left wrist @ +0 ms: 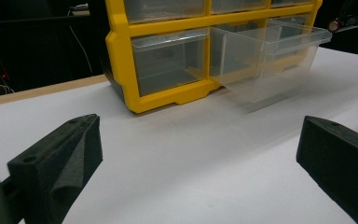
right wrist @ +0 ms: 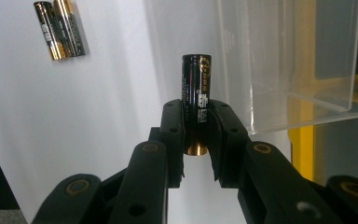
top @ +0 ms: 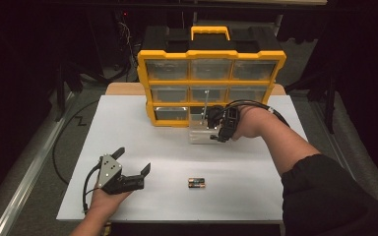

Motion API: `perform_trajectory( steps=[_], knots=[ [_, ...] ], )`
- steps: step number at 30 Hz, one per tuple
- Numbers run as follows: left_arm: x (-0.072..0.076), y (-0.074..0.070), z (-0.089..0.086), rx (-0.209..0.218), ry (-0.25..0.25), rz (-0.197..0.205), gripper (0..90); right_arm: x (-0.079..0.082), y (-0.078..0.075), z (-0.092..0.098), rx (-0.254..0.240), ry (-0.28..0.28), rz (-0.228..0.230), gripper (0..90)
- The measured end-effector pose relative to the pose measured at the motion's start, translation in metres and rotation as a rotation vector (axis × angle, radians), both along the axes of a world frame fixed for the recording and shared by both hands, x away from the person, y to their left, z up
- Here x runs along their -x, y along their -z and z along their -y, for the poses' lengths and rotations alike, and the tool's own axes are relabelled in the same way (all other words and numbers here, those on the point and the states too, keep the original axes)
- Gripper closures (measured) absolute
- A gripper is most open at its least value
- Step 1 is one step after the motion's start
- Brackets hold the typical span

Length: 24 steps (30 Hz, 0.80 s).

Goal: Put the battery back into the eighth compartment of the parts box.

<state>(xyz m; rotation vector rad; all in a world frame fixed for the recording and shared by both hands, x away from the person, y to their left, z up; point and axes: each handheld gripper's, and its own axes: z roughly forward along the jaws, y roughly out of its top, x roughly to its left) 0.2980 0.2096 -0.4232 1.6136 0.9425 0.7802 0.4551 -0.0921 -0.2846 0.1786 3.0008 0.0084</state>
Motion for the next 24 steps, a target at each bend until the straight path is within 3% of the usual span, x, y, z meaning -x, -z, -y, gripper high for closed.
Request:
perform_trajectory(
  steps=[24],
  knots=[
    [-0.001, 0.0, -0.001, 0.003, 0.005, -0.003, 1.1, -0.03, -0.003, -0.01, -0.012, 0.014, 0.034, 79.1]
  ],
)
